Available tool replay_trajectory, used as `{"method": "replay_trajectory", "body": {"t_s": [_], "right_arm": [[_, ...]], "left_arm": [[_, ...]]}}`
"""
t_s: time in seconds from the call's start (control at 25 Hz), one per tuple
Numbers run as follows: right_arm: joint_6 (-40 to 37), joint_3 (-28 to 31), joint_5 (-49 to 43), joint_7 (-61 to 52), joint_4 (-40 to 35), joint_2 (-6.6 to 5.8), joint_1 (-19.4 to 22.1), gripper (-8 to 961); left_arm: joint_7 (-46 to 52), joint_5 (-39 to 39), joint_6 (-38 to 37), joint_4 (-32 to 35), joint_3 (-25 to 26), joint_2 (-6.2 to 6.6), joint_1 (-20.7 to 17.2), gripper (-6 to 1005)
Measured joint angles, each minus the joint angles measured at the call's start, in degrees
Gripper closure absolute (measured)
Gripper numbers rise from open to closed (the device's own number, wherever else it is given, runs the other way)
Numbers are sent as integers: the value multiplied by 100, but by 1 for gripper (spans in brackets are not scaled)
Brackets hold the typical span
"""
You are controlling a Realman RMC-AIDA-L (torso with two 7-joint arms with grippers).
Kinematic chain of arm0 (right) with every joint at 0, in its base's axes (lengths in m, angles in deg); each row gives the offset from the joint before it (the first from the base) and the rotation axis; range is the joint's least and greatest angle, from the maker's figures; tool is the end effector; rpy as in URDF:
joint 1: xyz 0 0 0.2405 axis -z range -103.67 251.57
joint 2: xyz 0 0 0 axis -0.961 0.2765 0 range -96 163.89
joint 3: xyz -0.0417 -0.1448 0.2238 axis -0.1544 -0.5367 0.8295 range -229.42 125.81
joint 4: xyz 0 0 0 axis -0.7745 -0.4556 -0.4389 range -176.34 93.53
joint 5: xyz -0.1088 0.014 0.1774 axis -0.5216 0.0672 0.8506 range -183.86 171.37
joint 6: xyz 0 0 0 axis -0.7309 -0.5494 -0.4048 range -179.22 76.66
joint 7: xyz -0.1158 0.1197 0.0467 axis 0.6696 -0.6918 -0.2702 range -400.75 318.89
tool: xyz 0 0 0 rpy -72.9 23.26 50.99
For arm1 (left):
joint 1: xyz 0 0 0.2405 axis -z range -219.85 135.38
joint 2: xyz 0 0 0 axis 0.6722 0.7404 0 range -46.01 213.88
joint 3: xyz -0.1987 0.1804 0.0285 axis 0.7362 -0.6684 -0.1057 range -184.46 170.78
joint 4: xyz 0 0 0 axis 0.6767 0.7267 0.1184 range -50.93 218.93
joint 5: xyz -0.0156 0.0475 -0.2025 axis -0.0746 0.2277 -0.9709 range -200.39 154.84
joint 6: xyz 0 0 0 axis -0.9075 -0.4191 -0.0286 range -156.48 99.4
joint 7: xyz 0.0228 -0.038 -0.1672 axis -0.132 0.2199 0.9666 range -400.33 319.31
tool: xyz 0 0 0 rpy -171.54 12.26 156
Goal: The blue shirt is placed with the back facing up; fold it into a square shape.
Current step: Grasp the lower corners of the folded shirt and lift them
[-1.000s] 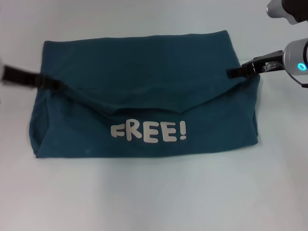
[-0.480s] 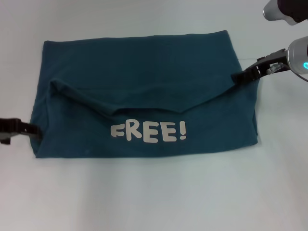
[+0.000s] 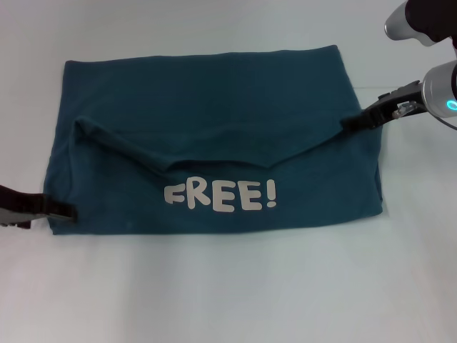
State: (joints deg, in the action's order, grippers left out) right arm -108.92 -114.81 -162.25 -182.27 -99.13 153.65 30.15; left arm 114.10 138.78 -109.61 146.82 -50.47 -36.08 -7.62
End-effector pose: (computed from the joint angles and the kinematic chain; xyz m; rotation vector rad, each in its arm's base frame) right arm 0.2198 0.4746 -0.0025 -2.2196 0.8398 -0.1607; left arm -0.3214 0.3829 0.0321 -1.9274 -1.6578 0.1666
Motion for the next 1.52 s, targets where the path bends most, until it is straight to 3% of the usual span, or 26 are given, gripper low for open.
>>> {"method": "replay_trajectory", "body": {"t_s": [0.56,0.96,1.16,1.28,1.52], "right_arm": [[-168,-71,0,-7,-24,9,14,20],[-206,-86,-128,-84,-14,22,25,21],[-206,-117,-130,-91,-20,27,69,19],[-206,-121,-122,-106,-31,26,81,19],[-250,-120,-95,-136,-35,26,91,20]], "left_arm": [[92,207,709,-502,-435,-94,93,81],[-6,210,819,-488,-693,-175,98,84],[-10,214,862,-411,-763,-211,68,266],[-15,214,850,-388,-769,-202,64,489],[-75,213,834,-376,-820,-209,99,749]]}}
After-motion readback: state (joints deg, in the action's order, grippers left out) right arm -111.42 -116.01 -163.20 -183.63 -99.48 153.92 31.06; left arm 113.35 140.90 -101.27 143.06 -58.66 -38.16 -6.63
